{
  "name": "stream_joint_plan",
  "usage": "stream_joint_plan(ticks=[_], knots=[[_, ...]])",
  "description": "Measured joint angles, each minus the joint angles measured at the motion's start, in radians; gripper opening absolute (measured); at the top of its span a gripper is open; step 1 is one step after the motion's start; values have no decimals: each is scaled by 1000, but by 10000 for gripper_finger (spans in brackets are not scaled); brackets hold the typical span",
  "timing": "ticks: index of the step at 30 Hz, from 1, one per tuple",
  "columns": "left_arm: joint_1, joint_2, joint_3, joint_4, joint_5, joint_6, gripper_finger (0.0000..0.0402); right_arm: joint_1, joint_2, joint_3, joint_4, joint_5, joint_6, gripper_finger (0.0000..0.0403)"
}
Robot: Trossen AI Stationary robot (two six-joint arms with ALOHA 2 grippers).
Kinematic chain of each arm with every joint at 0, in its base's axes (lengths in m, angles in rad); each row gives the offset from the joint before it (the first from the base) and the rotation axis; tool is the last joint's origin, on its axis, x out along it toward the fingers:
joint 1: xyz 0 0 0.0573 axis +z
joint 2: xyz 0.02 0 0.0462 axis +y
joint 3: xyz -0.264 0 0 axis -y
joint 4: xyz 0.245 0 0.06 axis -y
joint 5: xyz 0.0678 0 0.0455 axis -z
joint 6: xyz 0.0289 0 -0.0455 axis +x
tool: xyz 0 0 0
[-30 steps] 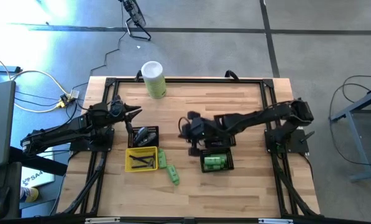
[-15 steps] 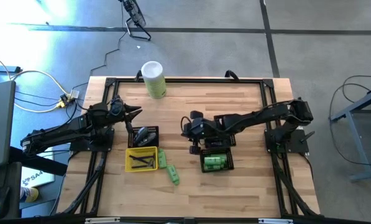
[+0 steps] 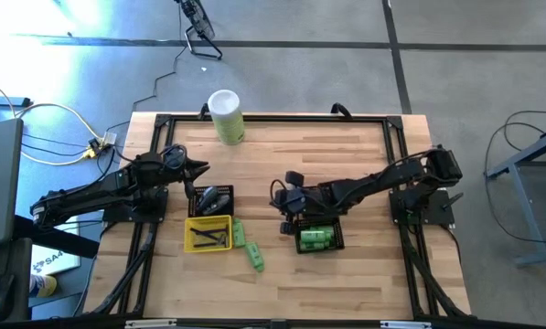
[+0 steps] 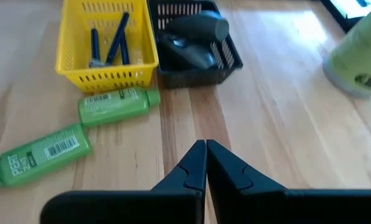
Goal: Pick & Place Travel size toiletries
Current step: Put the green shampoo into the bottom right black bin
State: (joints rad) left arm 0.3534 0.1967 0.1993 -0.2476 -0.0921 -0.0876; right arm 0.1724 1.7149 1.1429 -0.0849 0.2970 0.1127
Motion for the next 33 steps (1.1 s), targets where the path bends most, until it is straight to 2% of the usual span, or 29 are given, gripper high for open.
stream_joint_plan(ticks=[11,17,21,33], knots=[[0,0,0,-10,0,0,63,5,0,-15,63,-32,113,3],[0,0,0,-10,0,0,63,4,0,-15,129,-202,156,3],[0,0,0,-9,-1,1,63,5,0,-15,144,-307,130,3],[0,0,0,-10,-7,4,63,4,3,-15,251,-303,254,3]])
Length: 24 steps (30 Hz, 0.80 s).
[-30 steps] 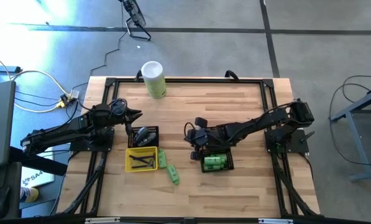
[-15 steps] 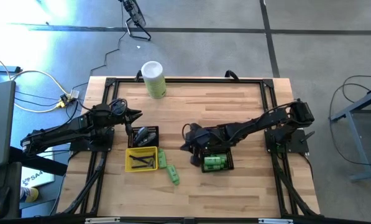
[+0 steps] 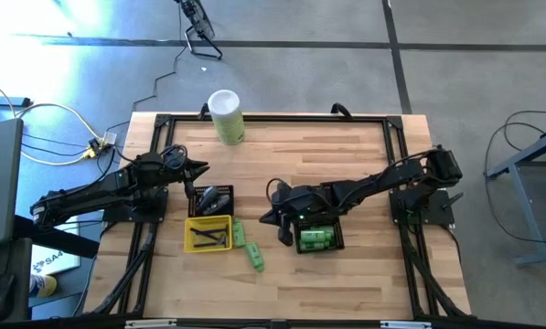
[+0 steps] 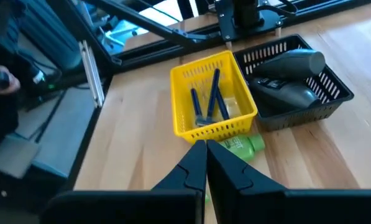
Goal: Pick & Place Travel size toiletries
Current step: Put the green shampoo into the bottom right black bin
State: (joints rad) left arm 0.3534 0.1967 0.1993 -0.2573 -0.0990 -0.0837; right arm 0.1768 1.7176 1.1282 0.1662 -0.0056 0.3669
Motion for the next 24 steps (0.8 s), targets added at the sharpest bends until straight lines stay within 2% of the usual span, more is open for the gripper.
stream_joint_plan(ticks=[8,17,24], knots=[[0,0,0,0,0,0,63,6,2,0,27,18,175,3],[0,0,0,7,1,1,63,145,5,4,31,378,240,3],[0,0,0,34,1,98,63,235,24,84,19,539,240,3]])
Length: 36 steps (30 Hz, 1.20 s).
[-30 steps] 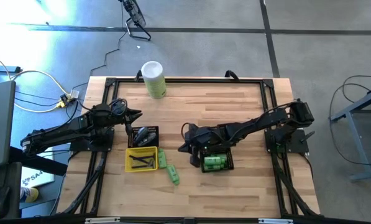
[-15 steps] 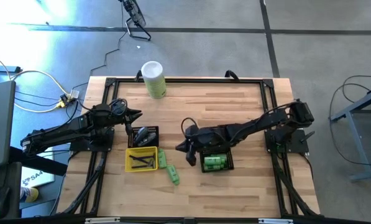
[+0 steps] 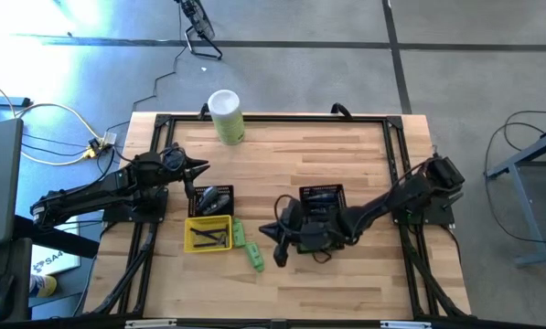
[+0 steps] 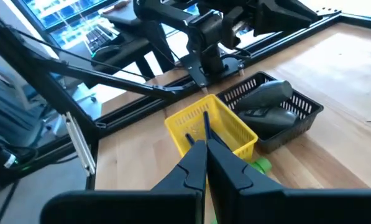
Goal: Pick & Place Travel size toiletries
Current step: Put the green shampoo into the bottom right black bin
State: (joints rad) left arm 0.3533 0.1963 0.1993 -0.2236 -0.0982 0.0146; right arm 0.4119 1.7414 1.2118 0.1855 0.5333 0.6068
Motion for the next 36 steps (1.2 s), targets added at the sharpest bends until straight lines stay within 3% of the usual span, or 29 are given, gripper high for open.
stream_joint_plan(ticks=[5,21,36], knots=[[0,0,0,18,0,25,63,22,52,90,-67,48,8,3],[0,0,0,45,2,26,63,17,292,467,-416,18,238,3],[0,0,0,49,-1,35,63,-3,348,524,-642,-66,439,3]])
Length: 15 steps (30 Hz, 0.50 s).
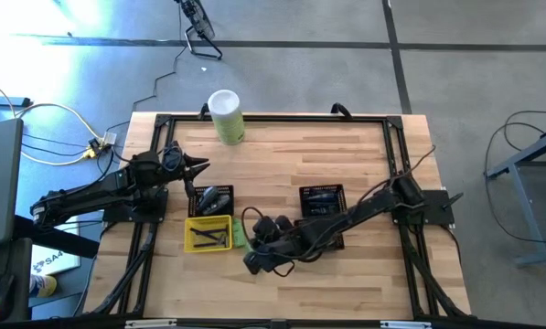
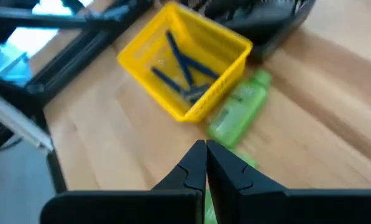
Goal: Pick & Place Travel size toiletries
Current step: Put the green shampoo into the bottom right black bin
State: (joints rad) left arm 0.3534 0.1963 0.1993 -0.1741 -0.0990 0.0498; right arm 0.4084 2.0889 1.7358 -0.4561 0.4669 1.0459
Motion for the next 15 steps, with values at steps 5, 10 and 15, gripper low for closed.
stream_joint_plan(ticks=[5,10,15], knots=[[0,0,0,-1,0,-1,63,-30,-2,1,17,-111,-77,3],[0,0,0,-8,0,-1,63,-54,-2,1,26,-162,-196,3],[0,0,0,-8,0,-1,63,-73,-2,1,28,-225,-284,3]])
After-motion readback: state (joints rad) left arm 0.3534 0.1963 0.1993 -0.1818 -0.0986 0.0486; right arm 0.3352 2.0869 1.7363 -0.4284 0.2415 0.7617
